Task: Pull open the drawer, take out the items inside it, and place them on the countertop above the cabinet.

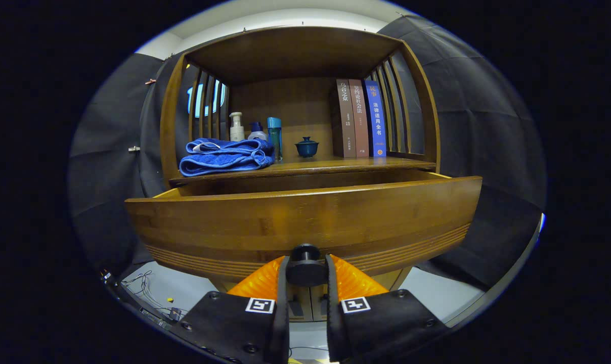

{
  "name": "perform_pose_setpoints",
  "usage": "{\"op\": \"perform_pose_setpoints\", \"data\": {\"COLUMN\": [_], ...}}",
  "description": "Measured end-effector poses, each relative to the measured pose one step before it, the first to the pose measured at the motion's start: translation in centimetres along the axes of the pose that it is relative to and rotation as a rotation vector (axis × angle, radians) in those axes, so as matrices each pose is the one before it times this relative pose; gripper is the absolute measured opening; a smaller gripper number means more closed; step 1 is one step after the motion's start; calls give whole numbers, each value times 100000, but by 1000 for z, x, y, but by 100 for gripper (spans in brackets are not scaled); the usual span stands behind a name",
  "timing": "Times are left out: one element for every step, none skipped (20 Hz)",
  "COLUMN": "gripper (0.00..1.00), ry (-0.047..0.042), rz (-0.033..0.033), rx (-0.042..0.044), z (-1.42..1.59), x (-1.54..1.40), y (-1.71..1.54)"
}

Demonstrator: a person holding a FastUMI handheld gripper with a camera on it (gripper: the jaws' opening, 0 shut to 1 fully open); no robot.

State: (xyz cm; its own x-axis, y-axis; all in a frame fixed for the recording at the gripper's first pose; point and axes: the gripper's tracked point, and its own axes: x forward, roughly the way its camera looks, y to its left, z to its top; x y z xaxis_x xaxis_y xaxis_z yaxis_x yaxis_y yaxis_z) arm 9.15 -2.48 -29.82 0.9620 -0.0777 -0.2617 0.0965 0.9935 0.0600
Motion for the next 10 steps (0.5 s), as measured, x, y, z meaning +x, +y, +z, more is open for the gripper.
{"op": "perform_pose_setpoints", "data": {"gripper": [33, 33, 33, 33, 33, 33, 33, 33, 33, 33], "ry": [383, 179, 331, 15, 364, -91, 214, 83, 414, 693], "rz": [100, 145, 88, 173, 126, 135, 19, 85, -10, -149], "rx": [87, 62, 136, 52, 175, 255, 86, -256, 21, 99], "z": [-140, -86, -124, -26, -138, -59, -143, -130, -143, -211], "x": [-447, -566, -516, -403, -371, -421, -302, -173, -160, -80], "y": [-58, -70, 1, -86, -26, -8, -1, 1, -163, -55]}}
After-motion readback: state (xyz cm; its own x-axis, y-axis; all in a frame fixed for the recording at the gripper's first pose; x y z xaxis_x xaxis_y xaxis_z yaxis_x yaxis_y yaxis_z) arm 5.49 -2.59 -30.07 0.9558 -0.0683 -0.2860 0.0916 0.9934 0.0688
